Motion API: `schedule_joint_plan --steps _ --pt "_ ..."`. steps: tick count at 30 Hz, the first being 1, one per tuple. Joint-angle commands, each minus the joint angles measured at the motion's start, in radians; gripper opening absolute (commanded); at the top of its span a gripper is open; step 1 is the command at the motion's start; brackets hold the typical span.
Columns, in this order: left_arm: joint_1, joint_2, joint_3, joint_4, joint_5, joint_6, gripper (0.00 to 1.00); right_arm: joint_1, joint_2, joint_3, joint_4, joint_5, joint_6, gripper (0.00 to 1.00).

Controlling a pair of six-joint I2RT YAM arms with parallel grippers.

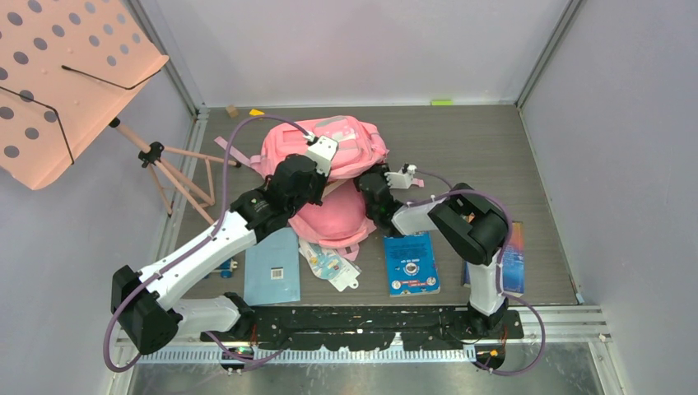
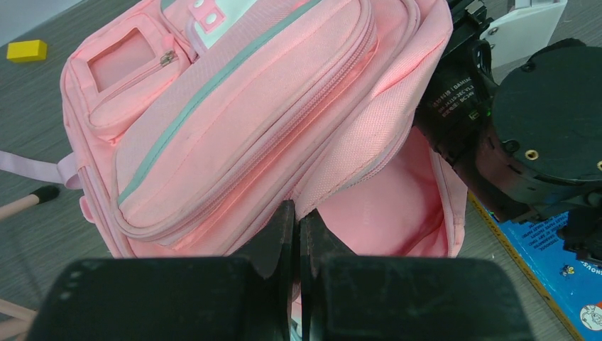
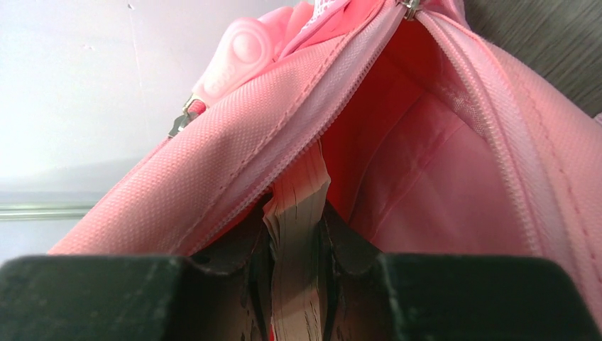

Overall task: Pack the student bag
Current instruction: Place the book in the student bag.

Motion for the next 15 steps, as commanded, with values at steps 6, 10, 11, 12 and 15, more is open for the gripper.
schedule_joint_plan --steps 6,10,11,12,15 --pt "0.001 -0.040 0.017 0.079 0.017 -0.027 0.00 -0.004 0.089 0.145 0.179 0.143 0.026 0.01" --pt "0.001 -0.041 0.017 0.079 0.014 -0.025 0.00 -0.004 0.118 0.180 0.148 0.171 -0.007 0.01" --pt "0.001 -0.041 0.017 0.079 0.014 -0.025 0.00 -0.005 0.122 0.186 0.145 0.175 -0.014 0.01" --pt "0.001 -0.041 0.018 0.079 0.014 -0.025 0.00 -0.004 0.128 0.188 0.137 0.181 -0.017 0.01" --pt "0.001 -0.044 0.016 0.079 0.011 -0.023 0.00 -0.004 0.140 0.197 0.129 0.178 -0.035 0.01"
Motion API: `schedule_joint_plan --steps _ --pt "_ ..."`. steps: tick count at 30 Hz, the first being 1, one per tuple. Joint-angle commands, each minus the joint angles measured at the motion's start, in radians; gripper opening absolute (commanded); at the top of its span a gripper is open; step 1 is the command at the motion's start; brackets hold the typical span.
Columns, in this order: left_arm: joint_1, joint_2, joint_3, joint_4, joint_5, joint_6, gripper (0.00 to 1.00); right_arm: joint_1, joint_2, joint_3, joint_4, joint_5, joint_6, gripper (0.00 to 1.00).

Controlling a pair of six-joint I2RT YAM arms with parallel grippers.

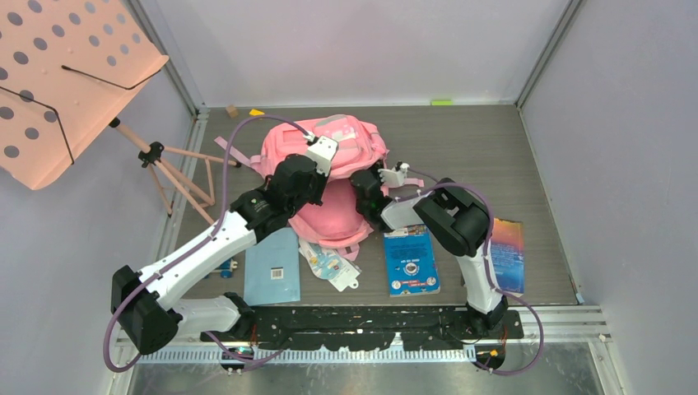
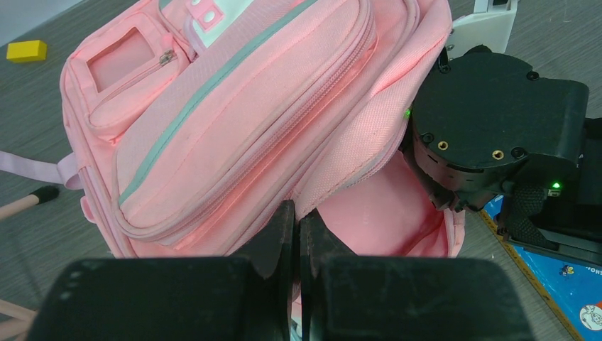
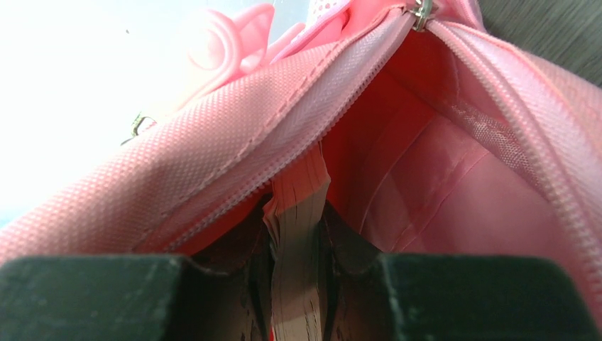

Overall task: Pack the student bag
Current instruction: Place the book in the student bag.

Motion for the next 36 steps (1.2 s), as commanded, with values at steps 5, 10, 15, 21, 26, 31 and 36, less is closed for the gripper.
schedule_joint_plan --steps 5,10,15,21,26,31,36 --pt "0.001 -0.043 0.017 0.078 0.009 -0.020 0.00 0.000 -0.028 0.039 0.050 0.072 -0.073 0.29" --pt "0.001 -0.043 0.017 0.077 0.009 -0.019 0.00 0.003 -0.078 0.003 -0.015 0.048 -0.085 0.54" --pt "0.001 -0.041 0.017 0.077 0.005 -0.016 0.00 0.026 -0.151 -0.065 -0.050 0.049 -0.133 0.66" --pt "0.001 -0.037 0.016 0.077 -0.003 -0.010 0.00 0.046 -0.267 -0.157 -0.132 0.010 -0.155 0.76" --pt "0.001 -0.031 0.014 0.077 -0.017 -0.001 0.00 0.073 -0.379 -0.247 -0.236 -0.060 -0.175 0.79" --pt "0.001 -0.021 0.014 0.077 -0.031 0.009 0.00 0.093 -0.542 -0.331 -0.373 -0.121 -0.231 0.80" --pt "0.001 -0.007 0.014 0.074 -0.039 0.012 0.00 0.088 -0.707 -0.341 -0.629 -0.185 -0.339 0.87"
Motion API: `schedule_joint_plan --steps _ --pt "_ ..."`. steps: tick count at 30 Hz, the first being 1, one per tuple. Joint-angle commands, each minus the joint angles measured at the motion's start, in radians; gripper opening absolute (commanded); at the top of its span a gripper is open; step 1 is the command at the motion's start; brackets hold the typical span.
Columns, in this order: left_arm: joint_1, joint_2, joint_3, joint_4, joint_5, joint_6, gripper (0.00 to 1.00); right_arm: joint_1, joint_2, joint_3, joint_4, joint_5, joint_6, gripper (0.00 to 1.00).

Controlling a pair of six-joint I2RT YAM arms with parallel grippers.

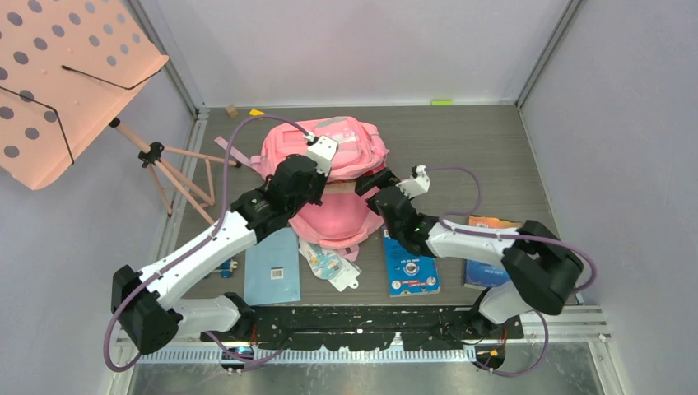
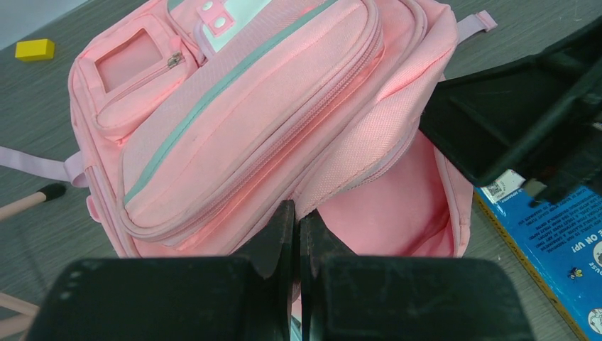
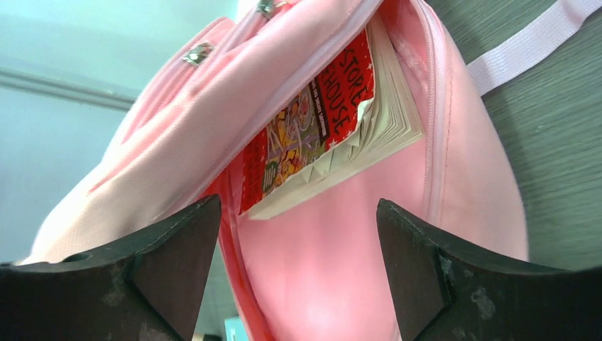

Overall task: Pack the student bag
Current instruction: Place the book in the student bag, then pick up the book from the center of the board.

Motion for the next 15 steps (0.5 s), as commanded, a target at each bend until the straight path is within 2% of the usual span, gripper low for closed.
schedule_joint_plan --steps 1,8,11,15 --pt "0.001 -0.004 0.015 0.074 -0.027 0.006 0.00 -0.009 -0.176 0.003 -0.324 -0.054 -0.111 0.91" --pt "0.001 0.015 0.016 0.070 -0.028 0.007 0.00 -0.284 -0.360 0.018 -0.767 -0.374 -0.266 0.91" --pt "0.001 0.024 0.017 0.068 -0.032 0.009 0.00 -0.404 -0.390 0.049 -0.948 -0.429 -0.354 0.91" --pt "0.001 0.037 0.019 0.064 -0.040 0.013 0.00 -0.456 -0.404 0.076 -1.113 -0.473 -0.375 0.92"
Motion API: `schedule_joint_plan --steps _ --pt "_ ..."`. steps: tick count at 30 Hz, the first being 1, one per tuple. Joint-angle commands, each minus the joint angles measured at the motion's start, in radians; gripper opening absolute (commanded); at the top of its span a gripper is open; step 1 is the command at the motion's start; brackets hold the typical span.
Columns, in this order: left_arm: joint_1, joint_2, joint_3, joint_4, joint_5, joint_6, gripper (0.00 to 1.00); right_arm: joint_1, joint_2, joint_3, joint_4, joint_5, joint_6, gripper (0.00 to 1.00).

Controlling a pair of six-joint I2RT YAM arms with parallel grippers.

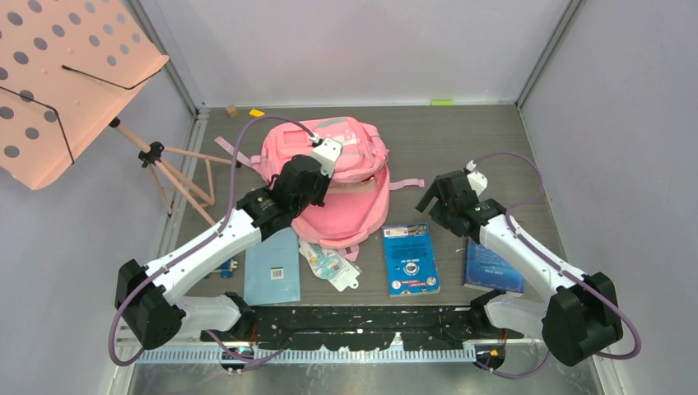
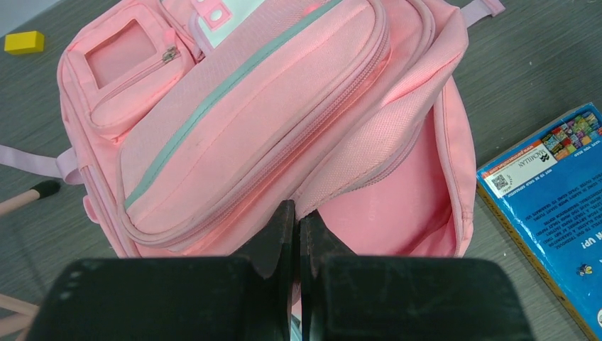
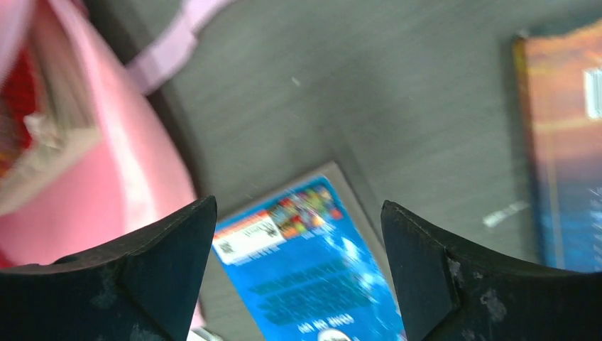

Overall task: Pack the student bag
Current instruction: Pick up the book from the center of the board.

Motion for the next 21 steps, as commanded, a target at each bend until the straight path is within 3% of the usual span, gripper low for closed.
schedule_joint_plan --steps 1,12,21 --pt "0.001 0.007 0.019 0.064 -0.033 0.012 0.00 -0.031 -0.031 0.061 -0.276 -0.104 -0.082 0.92" --pt "0.001 0.011 0.021 0.063 -0.039 0.017 0.00 -0.031 -0.027 0.014 -0.504 -0.279 -0.063 0.91" --pt "0.001 0.011 0.022 0.060 -0.028 0.012 0.00 0.069 -0.020 -0.068 -0.497 -0.340 0.001 0.92"
